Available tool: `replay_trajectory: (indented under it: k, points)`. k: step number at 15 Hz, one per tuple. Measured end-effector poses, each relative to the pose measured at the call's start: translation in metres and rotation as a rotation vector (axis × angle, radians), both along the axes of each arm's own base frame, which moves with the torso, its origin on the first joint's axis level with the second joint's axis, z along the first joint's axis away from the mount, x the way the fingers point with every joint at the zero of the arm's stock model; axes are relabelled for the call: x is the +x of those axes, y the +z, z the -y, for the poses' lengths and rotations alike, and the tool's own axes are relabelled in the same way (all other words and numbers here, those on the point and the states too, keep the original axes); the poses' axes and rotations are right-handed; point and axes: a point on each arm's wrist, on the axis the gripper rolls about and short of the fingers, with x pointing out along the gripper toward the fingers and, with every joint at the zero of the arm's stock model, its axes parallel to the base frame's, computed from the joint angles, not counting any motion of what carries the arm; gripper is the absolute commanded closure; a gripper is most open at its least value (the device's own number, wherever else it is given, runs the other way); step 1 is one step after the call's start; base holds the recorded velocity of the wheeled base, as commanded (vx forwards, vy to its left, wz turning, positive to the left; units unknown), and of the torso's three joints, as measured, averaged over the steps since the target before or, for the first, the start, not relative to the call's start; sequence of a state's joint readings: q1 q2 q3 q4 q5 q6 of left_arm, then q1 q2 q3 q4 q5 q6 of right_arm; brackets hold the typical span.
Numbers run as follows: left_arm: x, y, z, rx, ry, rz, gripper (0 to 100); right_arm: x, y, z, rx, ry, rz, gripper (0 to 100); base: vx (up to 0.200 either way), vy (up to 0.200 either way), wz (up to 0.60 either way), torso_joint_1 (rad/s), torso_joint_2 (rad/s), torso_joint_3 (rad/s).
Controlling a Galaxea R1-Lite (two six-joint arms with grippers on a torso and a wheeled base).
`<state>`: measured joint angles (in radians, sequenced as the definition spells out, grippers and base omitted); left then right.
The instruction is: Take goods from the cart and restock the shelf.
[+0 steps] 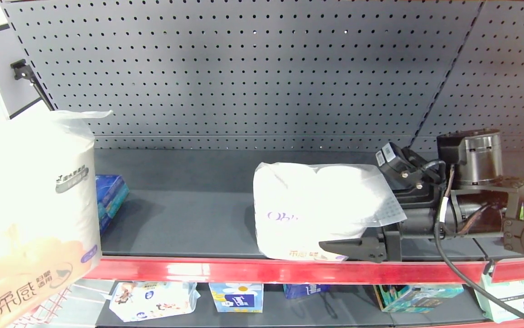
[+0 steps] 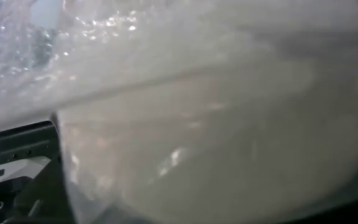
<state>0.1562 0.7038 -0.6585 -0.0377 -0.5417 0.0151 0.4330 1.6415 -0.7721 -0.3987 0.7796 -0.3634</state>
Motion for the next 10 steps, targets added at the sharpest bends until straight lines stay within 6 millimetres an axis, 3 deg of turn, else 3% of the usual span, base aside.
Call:
replay_trajectory:
  k: [6,10]
  points:
    - [0.001,0.001,0.0,0.0,-0.009,0.001,100,-0.004,0.009,0.012,0.0,-0.076,0.036,0,0.0,0.0,0.0,0.0,0.0,0.0]
    - [0.0,0.0,0.0,-0.004,-0.014,-0.002,100,-0.025,0.015,0.029,0.024,-0.162,-0.006,0,0.0,0.0,0.0,0.0,0.0,0.0]
